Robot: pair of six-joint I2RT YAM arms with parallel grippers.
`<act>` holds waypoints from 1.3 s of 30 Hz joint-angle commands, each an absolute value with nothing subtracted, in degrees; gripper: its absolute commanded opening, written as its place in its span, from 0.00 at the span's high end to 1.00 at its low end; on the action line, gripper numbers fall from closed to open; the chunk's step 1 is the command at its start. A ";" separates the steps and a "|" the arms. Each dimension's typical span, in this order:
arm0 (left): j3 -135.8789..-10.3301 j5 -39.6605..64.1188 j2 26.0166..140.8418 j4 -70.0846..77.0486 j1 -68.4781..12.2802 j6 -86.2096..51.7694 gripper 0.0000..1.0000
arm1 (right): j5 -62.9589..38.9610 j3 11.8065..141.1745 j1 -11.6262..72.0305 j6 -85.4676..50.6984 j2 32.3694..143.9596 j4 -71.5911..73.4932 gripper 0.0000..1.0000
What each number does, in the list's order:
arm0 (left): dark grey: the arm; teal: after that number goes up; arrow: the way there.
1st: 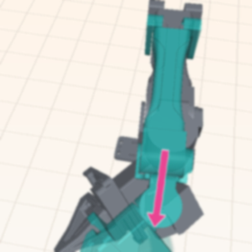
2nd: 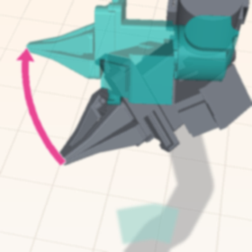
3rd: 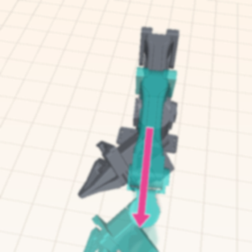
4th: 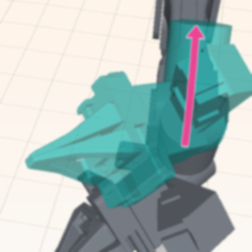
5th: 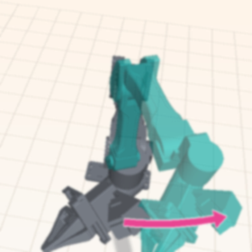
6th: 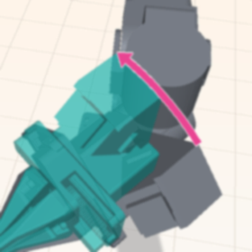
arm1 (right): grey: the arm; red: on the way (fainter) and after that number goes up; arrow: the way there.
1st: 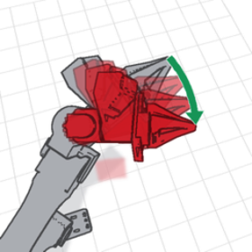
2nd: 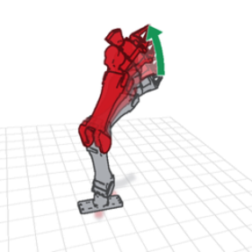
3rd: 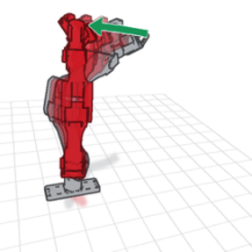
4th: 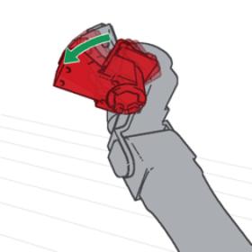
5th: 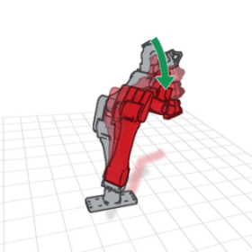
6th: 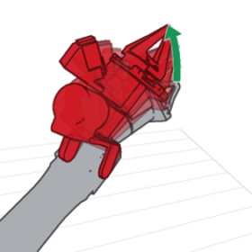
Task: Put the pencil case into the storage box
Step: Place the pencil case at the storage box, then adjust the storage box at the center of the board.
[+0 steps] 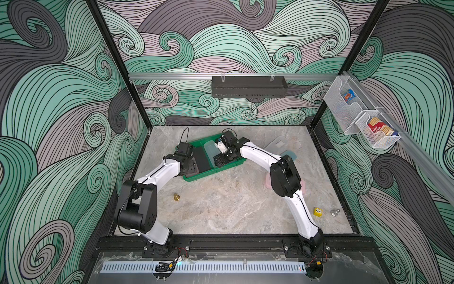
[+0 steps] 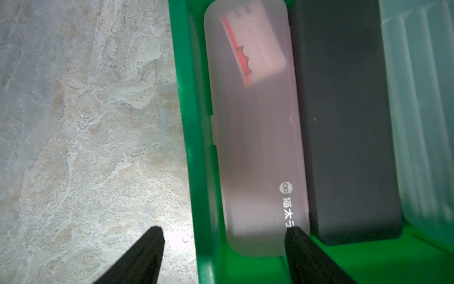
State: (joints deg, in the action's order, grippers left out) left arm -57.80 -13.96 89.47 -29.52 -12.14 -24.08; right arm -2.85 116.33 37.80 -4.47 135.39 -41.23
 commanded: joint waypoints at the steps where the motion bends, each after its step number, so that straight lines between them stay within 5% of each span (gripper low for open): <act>1: -57.36 -13.44 87.76 -29.36 -12.00 -24.62 0.18 | -1.38 115.49 38.36 -4.76 131.25 -42.01 0.01; 15: -58.28 -13.72 87.47 -30.31 -11.45 -26.66 0.18 | 7.34 104.71 33.31 -3.00 116.53 -41.98 0.01; 27: -59.01 -13.10 88.23 -30.85 -10.81 -26.71 0.18 | 5.54 108.26 27.36 3.17 124.58 -42.72 0.01; 39: -57.51 -12.44 86.77 -30.85 -10.76 -27.05 0.18 | 7.61 95.32 27.67 3.21 119.44 -42.71 0.01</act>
